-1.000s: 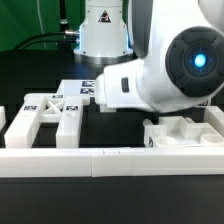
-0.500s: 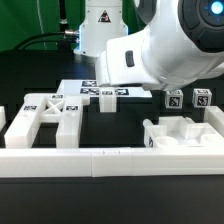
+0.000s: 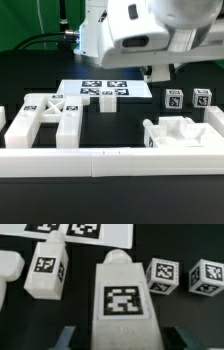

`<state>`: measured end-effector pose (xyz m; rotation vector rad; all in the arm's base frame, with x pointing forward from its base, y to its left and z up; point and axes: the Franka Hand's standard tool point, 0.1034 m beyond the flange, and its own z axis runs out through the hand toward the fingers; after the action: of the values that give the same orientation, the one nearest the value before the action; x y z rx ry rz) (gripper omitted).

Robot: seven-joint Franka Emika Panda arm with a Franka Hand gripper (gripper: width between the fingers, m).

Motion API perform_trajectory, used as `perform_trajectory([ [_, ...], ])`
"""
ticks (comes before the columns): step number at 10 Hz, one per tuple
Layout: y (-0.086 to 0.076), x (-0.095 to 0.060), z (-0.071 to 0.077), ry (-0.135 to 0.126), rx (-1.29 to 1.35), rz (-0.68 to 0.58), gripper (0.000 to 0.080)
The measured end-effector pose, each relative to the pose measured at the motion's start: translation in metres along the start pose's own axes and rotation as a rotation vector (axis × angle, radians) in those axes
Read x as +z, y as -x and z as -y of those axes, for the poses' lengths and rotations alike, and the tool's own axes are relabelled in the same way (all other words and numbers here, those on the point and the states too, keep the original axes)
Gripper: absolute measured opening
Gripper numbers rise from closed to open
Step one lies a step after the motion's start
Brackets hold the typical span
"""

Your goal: Assemble chair

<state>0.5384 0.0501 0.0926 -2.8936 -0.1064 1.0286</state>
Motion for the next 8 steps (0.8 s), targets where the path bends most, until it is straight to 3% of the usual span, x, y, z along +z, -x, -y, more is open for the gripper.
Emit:
perform_trajectory([
  [1,-0.005,-0.009,-0.001,0.006,-0.006,-0.106,0.0285],
  [3,-0.002,-0.003,-0.002,0.012,-0.004,-0.201,0.0285],
  [5,-0.011,-0.01,-0.003,0.021,-0.002,-0.342,0.0285],
  [8,-0.023,-0.047,0.016,0.016,-0.009,-0.547,0.0285],
])
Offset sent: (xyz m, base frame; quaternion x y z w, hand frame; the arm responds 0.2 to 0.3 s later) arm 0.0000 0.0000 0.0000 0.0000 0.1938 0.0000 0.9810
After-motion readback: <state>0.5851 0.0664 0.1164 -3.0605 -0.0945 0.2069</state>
